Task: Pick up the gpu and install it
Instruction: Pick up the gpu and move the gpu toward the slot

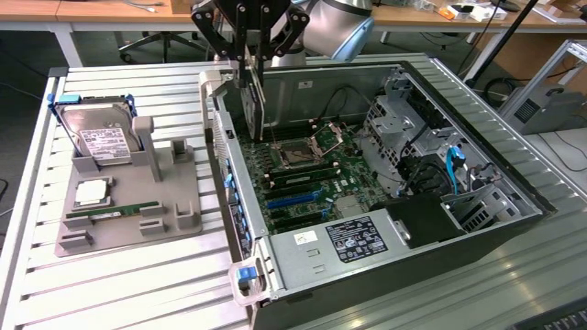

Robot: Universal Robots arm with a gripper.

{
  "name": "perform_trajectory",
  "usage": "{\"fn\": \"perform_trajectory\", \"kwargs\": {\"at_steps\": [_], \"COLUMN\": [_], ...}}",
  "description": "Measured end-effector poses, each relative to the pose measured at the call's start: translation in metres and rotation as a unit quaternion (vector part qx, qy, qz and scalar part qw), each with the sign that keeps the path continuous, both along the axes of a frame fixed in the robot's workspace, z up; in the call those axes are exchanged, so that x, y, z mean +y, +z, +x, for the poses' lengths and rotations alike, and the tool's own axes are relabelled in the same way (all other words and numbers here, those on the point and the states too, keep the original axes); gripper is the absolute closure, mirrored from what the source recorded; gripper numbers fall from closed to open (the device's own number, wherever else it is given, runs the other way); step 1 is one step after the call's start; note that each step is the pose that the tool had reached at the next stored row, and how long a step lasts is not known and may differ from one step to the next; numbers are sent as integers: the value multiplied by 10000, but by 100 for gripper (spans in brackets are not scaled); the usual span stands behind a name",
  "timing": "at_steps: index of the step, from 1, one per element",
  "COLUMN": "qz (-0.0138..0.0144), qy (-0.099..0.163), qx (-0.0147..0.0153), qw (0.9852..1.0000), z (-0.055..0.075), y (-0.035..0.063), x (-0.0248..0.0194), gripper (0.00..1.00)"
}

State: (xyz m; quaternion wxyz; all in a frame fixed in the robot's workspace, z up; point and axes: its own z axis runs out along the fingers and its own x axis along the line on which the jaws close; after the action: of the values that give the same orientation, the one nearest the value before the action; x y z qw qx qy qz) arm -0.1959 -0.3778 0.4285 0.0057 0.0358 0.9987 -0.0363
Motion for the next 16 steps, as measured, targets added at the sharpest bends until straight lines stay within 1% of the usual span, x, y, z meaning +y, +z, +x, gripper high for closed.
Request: {"fn": "perform_trajectory", "kwargs": {"at_steps": [16], "qz": [-32], "qy": [0], "qx": [0], "qw": [10000], "z": [55], "y": [-19], "x": [-4], "gripper": [73]}}
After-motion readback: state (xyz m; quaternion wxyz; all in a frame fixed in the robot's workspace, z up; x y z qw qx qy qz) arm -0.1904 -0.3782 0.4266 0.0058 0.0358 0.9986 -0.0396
